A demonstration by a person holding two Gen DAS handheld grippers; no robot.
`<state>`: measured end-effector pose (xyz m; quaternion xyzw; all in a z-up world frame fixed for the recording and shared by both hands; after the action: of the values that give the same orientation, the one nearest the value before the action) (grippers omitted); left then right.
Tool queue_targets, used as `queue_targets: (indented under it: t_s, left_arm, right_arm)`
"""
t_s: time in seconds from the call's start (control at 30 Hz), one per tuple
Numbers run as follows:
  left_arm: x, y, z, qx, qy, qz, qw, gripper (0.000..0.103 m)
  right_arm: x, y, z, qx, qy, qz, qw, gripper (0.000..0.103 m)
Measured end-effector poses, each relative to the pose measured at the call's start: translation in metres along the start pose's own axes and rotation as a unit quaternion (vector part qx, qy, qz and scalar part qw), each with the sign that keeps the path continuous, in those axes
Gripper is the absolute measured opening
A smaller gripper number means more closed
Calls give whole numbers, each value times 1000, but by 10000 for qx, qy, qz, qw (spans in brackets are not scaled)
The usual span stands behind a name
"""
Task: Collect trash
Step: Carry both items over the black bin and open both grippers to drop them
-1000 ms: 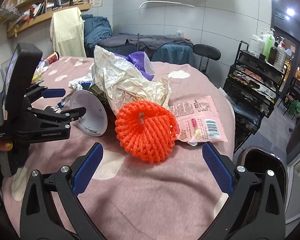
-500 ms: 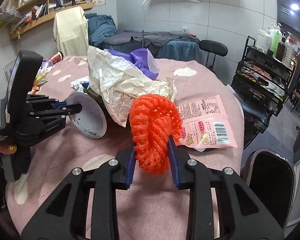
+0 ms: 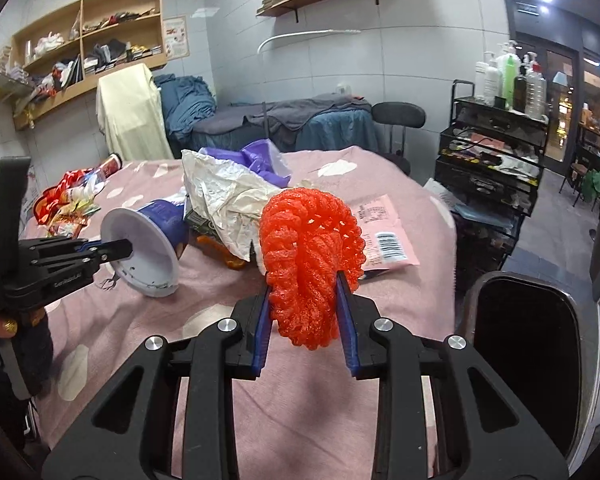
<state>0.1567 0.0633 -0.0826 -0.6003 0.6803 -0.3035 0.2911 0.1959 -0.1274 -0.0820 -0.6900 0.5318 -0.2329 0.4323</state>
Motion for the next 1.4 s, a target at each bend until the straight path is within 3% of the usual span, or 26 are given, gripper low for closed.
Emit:
queue_targets:
  t_s: [0.33, 0.5, 0.73, 1.03, 1.13, 1.2, 1.23, 1.27, 1.4]
  left_arm:
    - [69, -12, -26, 348, 749, 424, 9957, 8]
    - [106, -18, -24, 376, 1096, 663, 9910, 8]
    - [154, -27, -19, 369, 1526, 1001, 9825, 8]
    - [185, -32, -1, 177, 1786, 1155, 9769, 8]
    - [195, -29, 4, 63, 1883, 1199, 9748, 8]
    - [201, -27, 8, 8, 1868, 1256, 9743, 8]
    - [203, -26, 8, -21, 1879, 1265, 9740, 8]
    - [205, -25, 10, -57, 1901, 1274, 9734, 8]
    - [216, -23, 14, -143, 1945, 1352, 9714, 8]
  right_arm:
    - [62, 4, -47, 432, 590, 566, 9957, 30]
    - [109, 19, -57, 382, 1054, 990, 9888, 30]
    - [180, 59, -42, -143, 1749, 1716, 9694, 30]
    - [239, 108, -12, -800, 2023, 2351, 9473, 30]
    - [241, 117, -3, -902, 2057, 2385, 9448, 38]
    - [243, 124, -2, -904, 2082, 2420, 9433, 69]
    - [242, 125, -3, -867, 2080, 2444, 9431, 75]
    - [240, 126, -5, -833, 2095, 2451, 9429, 79]
    - [237, 123, -17, -644, 2130, 2443, 9438, 80]
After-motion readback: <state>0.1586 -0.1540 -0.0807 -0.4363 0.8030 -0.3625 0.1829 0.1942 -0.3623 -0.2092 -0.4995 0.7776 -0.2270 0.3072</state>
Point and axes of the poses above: each gripper's, at about its wrist camera, not at the fingertips, and z roughly the way its jaws point, x to its right, y to its underside, the point moved 10 cm from there along z, roughly the way its jaws point, and after that the axes turned 2 degrees about z, right-handed, at the moved point
